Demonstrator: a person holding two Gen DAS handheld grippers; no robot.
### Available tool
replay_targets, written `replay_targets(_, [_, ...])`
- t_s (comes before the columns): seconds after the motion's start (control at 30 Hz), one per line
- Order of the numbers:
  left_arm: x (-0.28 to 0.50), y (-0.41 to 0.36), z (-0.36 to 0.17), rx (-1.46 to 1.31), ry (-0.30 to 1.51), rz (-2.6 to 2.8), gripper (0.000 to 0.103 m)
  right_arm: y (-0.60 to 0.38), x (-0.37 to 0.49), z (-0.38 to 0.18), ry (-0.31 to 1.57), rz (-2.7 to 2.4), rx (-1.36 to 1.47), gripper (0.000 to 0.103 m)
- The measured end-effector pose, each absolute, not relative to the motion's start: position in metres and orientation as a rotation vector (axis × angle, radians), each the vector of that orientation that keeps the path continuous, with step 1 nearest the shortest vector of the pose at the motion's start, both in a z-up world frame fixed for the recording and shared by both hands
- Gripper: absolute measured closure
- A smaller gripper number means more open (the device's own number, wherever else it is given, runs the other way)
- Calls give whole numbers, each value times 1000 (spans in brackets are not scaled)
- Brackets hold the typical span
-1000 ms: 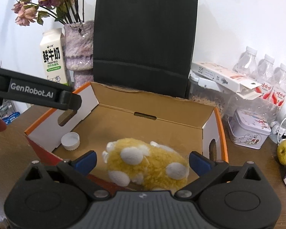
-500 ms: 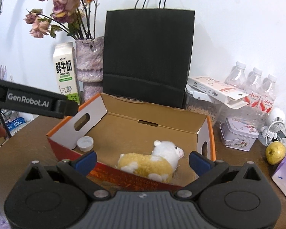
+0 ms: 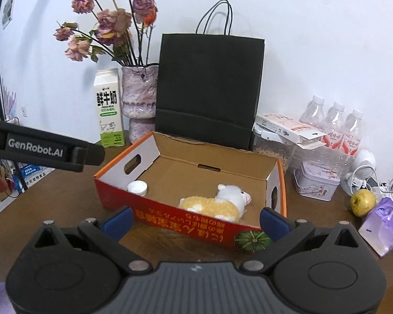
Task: Organize objects
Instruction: 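Withdraw both grippers from the box and move toward the white tissue and wooden block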
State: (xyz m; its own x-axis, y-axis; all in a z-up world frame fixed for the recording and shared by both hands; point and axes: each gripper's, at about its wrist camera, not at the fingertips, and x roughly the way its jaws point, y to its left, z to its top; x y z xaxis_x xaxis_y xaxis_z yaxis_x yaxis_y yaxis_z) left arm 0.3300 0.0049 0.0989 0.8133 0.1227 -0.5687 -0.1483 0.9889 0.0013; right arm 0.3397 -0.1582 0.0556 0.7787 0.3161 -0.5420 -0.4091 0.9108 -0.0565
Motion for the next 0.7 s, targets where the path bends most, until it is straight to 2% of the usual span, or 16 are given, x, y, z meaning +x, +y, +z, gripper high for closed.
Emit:
replay_targets(0.4, [269,7,109,-43,564,140,0,-164,280,63,517,397,-173,0])
replay_targets(0.7, [226,7,96,-45,562,126,0,-165,236,54,514,402,-177,0])
